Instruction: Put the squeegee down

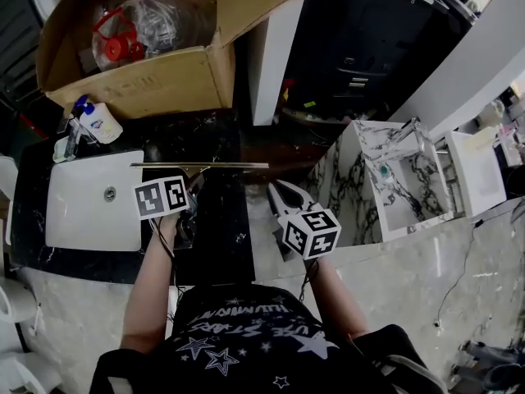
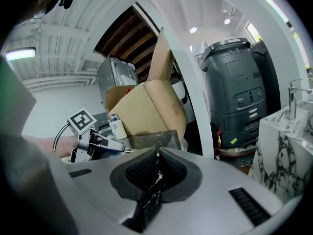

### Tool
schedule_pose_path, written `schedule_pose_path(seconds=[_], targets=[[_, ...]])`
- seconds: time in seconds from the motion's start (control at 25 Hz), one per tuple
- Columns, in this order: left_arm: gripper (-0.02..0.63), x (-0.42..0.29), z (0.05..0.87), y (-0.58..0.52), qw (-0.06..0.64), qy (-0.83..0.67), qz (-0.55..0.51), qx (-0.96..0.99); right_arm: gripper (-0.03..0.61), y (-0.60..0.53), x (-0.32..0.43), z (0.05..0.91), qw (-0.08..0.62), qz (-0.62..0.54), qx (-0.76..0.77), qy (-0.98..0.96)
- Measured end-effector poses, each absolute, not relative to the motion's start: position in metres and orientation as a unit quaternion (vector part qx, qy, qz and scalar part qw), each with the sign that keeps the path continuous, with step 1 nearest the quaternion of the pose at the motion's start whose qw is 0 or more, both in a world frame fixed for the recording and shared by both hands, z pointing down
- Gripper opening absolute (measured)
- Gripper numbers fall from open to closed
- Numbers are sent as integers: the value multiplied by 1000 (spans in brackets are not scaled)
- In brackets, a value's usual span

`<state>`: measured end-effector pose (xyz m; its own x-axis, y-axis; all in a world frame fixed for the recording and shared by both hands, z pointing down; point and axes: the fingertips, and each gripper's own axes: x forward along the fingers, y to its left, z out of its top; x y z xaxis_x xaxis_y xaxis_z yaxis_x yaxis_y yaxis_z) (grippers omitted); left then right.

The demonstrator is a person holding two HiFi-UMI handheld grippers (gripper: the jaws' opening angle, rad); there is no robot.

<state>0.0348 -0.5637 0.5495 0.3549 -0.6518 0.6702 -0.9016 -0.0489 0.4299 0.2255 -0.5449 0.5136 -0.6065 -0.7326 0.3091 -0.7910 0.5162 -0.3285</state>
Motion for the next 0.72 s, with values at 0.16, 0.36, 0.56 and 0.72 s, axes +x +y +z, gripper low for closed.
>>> schedule_pose_path(seconds=[0.16, 0.36, 0.56, 0.72], targets=[[216, 30, 533, -556, 406, -544, 140, 721, 51, -539, 216, 506, 67, 215, 438, -870], [216, 34, 504, -544, 340, -517, 129, 775, 51, -526, 209, 493, 54, 210, 452, -865], [216, 30, 483, -527, 284, -503, 141, 804, 51, -505, 198, 486, 48, 212, 469, -856], [208, 20, 470, -511, 264, -496, 136, 816, 51, -486, 187, 479, 40, 208, 482, -850]])
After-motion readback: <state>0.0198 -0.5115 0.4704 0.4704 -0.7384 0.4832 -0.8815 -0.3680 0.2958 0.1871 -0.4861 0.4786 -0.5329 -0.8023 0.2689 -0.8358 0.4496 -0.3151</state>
